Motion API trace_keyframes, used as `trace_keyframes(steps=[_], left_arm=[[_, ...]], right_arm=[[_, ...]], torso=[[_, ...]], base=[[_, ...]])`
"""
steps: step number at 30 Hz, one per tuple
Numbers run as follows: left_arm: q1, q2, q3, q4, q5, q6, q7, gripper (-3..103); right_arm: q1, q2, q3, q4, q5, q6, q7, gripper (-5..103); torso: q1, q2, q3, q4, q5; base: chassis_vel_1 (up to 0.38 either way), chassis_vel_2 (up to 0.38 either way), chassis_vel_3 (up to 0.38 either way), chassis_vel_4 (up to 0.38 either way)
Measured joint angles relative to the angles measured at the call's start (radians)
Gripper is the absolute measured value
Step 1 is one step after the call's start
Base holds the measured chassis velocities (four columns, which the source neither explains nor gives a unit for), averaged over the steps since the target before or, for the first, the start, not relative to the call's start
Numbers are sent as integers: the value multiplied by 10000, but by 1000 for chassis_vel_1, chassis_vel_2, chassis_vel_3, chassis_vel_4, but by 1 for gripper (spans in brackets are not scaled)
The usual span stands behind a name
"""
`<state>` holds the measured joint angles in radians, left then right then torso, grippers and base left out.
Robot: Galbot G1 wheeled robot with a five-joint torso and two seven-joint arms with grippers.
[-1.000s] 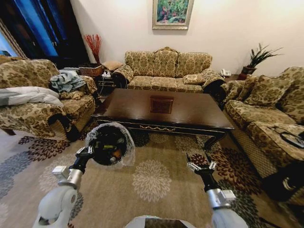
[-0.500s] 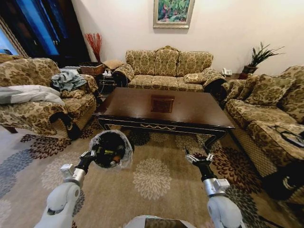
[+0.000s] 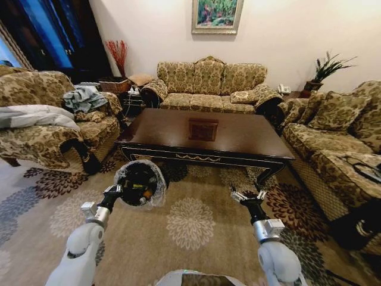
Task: Move to the front of the table and place the trash on the table into the trash bin.
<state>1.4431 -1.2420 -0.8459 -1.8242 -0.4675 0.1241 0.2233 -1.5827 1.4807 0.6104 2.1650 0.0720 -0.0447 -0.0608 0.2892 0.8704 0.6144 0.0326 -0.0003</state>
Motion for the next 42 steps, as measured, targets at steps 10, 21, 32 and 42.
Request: trace_keyframes(steps=[10, 21, 32, 42], left_arm=[[307, -35, 137, -457, 73, 540, 30, 2], [721, -418, 49, -1029, 543, 872, -8, 2], [685, -166, 154, -326, 785, 1194, 269, 2], [128, 392, 3, 883, 1291, 2261, 1209, 2]], right_arm=[[-502, 192, 884, -17, 537, 458, -795, 100], [-714, -261, 1762, -953, 1917, 1156, -1233, 100], [-354, -163, 1374, -1186, 1608, 1174, -1319, 100], [-248, 92, 1028, -1361, 934, 1894, -1199, 100]], torso=[[-230, -533, -306, -2, 3], [-435, -1013, -579, -2, 3], [-628, -1481, -852, 0, 1], [-820, -1936, -1117, -1, 3]], base=[[0, 0, 0, 0], [0, 0, 0, 0], [0, 0, 0, 0], [0, 0, 0, 0]])
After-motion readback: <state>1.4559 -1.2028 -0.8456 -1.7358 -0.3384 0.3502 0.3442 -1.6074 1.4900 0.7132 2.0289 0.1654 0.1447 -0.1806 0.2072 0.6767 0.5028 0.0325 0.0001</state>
